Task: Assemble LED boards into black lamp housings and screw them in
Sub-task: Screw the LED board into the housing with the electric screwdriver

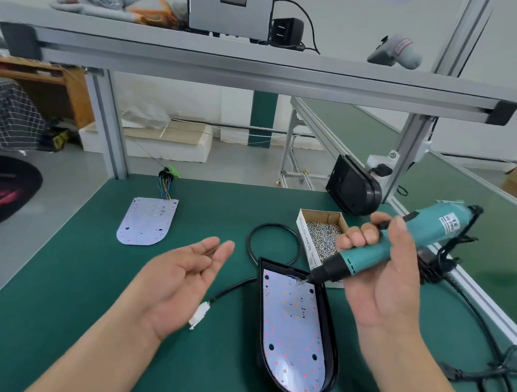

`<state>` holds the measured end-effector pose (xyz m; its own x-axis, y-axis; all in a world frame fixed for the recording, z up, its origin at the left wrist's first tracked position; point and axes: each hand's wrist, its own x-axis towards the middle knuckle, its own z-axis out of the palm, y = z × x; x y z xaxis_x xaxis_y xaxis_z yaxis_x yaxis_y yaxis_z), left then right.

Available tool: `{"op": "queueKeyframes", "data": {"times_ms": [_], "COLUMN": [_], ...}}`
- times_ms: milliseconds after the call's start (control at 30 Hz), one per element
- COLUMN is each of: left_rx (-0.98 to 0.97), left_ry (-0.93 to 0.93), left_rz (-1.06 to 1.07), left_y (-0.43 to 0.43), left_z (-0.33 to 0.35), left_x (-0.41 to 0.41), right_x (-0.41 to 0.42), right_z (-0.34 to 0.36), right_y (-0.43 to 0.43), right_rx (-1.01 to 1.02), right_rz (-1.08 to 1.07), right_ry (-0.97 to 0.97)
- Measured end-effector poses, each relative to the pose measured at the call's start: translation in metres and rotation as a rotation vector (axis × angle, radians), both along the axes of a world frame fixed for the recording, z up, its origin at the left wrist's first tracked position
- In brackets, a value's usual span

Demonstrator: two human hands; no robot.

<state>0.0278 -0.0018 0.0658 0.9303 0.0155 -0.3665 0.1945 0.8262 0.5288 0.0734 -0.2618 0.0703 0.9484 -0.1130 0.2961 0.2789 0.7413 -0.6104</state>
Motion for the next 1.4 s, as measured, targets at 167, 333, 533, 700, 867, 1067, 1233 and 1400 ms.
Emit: {"op": "queueKeyframes", "data": {"times_ms": [167, 333, 533, 700, 867, 1067, 1233, 1400], "left_rx": [0.039, 0.002, 0.348, 0.605, 0.517, 0.545, 0.626, 0.555], "left_ry": [-0.009, -0.003, -0.17, -0.278, -0.343, -0.407, -0.437, -0.394], "left_rz": [-0.056, 0.039, -0.193, -0.271, -0.364, -0.379, -0.317, -0.333], "left_y": [-0.013, -0.009, -0.016, -0.03, -0.035, -0.037, -0.038, -0.038], "left_z": [-0.003, -0.006, -0.002, -0.001, 0.001, 0.0, -0.002, -0.004], "left_x": [-0.002, -0.002, -0.014, -0.026, -0.029, -0.031, -0.033, -0.032], "right_x": [-0.003, -0.002, -0.003, -0.007, -0.015, -0.021, -0.023, -0.027], "right_z": [-0.001, -0.002, -0.002, 0.003, 0.013, 0.018, 0.022, 0.024], "right_y": [0.002, 0.003, 0.004, 0.003, 0.005, 0.007, 0.007, 0.01], "right_rx": [-0.015, 0.0, 0.014, 0.058, 0.082, 0.093, 0.126, 0.125], "right_rz": [0.018, 0.026, 0.039, 0.07, 0.095, 0.104, 0.084, 0.072], "right_ry": [0.017, 0.035, 0.039, 0.014, -0.041, -0.061, -0.055, -0.084]}}
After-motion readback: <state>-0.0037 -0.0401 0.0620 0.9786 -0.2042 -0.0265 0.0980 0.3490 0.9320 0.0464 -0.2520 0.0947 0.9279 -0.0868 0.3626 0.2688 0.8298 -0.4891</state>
